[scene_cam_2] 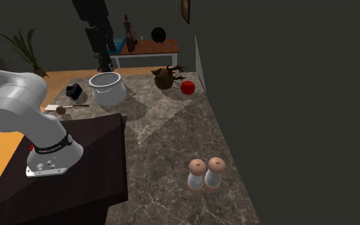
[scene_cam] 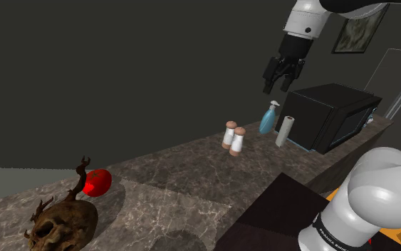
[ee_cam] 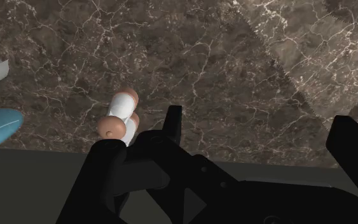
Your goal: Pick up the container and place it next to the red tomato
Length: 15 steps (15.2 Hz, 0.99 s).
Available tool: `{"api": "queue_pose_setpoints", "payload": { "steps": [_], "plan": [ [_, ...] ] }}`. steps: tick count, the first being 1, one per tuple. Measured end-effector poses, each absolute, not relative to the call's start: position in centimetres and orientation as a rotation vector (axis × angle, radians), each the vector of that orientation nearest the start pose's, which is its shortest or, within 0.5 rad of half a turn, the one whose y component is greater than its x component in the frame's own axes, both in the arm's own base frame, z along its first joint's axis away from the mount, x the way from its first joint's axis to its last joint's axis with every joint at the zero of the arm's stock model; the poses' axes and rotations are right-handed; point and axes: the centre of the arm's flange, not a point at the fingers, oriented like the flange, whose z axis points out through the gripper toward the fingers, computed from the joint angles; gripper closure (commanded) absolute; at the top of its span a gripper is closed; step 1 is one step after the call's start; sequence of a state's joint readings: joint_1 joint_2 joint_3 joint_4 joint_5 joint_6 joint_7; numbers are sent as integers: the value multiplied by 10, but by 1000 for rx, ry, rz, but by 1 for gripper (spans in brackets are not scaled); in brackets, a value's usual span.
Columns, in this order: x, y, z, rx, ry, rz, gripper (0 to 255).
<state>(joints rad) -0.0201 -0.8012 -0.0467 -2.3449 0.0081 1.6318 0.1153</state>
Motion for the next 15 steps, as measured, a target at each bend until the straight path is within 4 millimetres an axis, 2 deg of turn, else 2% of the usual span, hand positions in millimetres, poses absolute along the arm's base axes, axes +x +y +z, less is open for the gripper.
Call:
{"api": "queue_pose_setpoints", "payload": {
  "steps": [2,5,9,15],
  "plan": [
    [311,-28,601,-3084,264,-132,0],
    [330,-46,581,-3086,272,-129,0],
    [360,-68,545,-3089,286,-126,0],
    [399,-112,490,-3094,306,-121,0]
  ]
}}
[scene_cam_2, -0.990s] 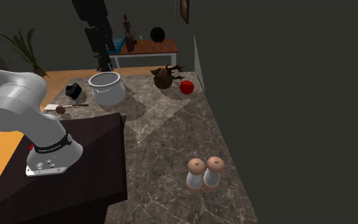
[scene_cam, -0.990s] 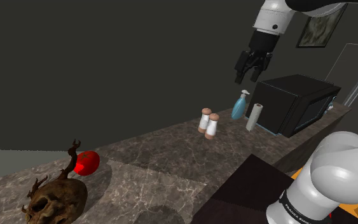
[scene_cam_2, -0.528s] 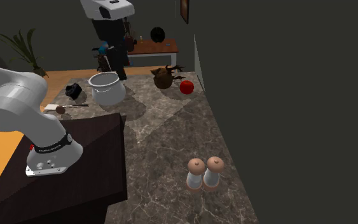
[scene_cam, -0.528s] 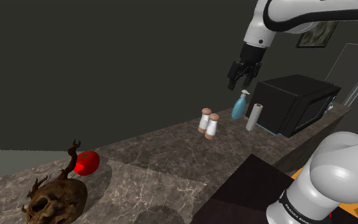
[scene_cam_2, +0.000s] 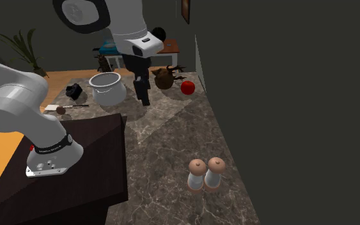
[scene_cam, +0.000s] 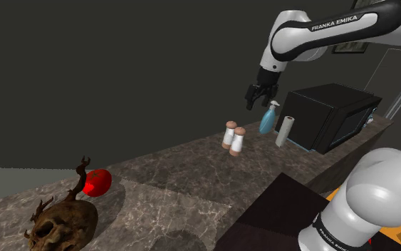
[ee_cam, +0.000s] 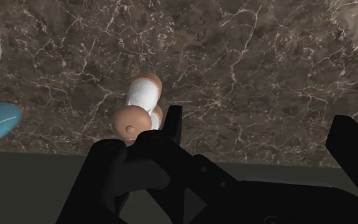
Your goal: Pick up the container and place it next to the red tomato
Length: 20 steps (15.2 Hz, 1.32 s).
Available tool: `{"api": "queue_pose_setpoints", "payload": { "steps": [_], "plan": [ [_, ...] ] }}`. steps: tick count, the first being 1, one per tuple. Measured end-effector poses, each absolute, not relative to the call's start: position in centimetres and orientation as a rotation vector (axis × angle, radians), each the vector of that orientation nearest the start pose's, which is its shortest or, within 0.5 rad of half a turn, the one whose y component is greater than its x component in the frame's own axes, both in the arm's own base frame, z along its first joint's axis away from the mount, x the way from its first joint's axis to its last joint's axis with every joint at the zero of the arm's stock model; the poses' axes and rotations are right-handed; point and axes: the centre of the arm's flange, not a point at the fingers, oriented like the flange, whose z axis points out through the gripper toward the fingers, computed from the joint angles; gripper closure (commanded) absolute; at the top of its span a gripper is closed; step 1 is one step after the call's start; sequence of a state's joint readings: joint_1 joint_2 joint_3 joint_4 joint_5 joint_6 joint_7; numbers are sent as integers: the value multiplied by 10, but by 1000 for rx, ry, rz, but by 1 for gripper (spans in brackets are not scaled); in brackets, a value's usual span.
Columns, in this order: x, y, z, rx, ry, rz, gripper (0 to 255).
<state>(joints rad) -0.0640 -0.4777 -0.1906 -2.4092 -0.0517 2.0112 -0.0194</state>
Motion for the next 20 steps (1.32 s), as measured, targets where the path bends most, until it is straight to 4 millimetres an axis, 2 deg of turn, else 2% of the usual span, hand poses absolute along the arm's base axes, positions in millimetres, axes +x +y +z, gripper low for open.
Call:
{"api": "queue_pose_setpoints", "payload": {
  "steps": [7,20],
  "plan": [
    [449,-159,427,-3100,330,-116,0],
    [526,-252,312,-3111,375,-105,0]
  ]
}}
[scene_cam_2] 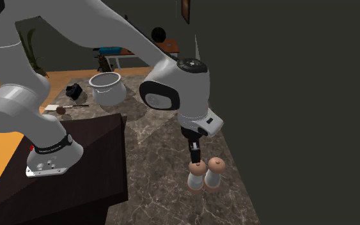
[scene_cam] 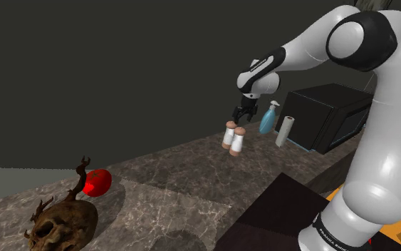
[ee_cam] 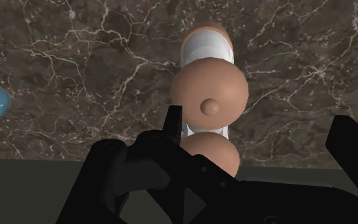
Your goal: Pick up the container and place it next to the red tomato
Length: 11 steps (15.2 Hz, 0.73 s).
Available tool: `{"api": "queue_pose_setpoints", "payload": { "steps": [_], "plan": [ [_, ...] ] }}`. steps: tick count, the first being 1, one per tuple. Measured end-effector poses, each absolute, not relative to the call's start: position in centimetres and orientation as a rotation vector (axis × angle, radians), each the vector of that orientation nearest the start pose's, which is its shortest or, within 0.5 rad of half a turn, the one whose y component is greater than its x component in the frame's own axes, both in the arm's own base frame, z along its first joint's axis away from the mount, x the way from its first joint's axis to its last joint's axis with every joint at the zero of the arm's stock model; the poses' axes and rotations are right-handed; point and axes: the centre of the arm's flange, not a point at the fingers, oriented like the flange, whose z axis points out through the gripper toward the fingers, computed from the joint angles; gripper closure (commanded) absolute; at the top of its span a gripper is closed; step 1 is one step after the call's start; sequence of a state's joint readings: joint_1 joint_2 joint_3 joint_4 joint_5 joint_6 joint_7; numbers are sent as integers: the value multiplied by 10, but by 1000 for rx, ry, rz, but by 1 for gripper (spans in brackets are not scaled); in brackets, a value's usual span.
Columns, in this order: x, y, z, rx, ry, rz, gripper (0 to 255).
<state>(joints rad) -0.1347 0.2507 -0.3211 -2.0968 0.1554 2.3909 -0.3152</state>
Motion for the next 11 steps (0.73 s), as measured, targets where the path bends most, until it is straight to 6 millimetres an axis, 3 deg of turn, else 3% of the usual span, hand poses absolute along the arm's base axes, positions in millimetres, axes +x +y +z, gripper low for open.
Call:
{"api": "queue_pose_setpoints", "payload": {
  "steps": [4,11],
  "plan": [
    [550,-280,279,-3114,387,-103,0],
    [556,-283,242,-3114,388,-103,0]
  ]
}}
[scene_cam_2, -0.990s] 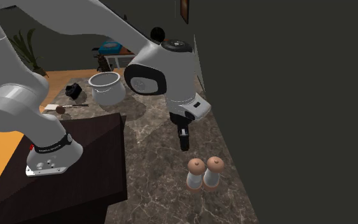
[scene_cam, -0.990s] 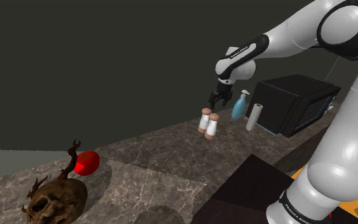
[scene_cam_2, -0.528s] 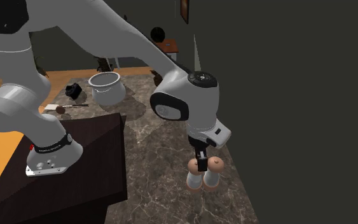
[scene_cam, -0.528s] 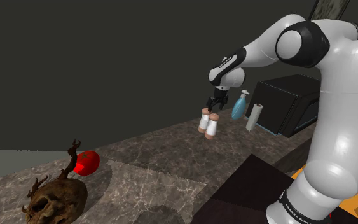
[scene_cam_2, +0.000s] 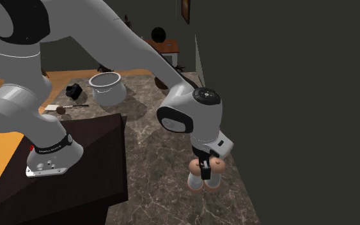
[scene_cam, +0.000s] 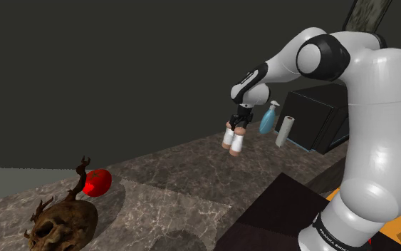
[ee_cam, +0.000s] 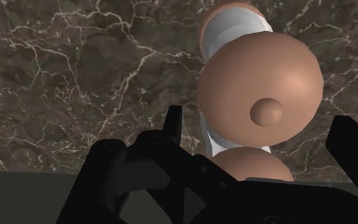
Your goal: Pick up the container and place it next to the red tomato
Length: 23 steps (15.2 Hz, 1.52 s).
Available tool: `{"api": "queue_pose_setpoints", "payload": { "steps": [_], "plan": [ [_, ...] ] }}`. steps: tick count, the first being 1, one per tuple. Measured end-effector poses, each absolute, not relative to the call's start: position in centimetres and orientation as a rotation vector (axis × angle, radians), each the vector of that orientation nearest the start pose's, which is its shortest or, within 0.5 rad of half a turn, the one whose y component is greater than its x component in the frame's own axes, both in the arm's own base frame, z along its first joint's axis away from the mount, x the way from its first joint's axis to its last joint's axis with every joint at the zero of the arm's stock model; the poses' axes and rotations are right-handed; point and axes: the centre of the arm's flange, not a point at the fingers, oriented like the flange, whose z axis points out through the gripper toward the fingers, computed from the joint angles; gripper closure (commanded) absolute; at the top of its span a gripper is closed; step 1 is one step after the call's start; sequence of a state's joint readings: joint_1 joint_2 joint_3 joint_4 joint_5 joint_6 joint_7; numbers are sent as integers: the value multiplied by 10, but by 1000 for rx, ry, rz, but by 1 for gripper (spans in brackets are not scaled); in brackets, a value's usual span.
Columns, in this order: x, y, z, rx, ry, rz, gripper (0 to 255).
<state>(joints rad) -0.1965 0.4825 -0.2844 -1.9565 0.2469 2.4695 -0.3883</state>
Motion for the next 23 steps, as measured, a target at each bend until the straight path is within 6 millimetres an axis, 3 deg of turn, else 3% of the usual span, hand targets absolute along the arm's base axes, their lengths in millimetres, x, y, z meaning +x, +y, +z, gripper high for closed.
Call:
{"api": "queue_pose_setpoints", "payload": {
  "steps": [7,8,18,23],
  "plan": [
    [557,-282,234,-3114,388,-103,0],
    [557,-282,234,-3114,388,-103,255],
    [557,-283,234,-3114,388,-104,255],
    [557,-282,255,-3114,388,-103,255]
  ]
}}
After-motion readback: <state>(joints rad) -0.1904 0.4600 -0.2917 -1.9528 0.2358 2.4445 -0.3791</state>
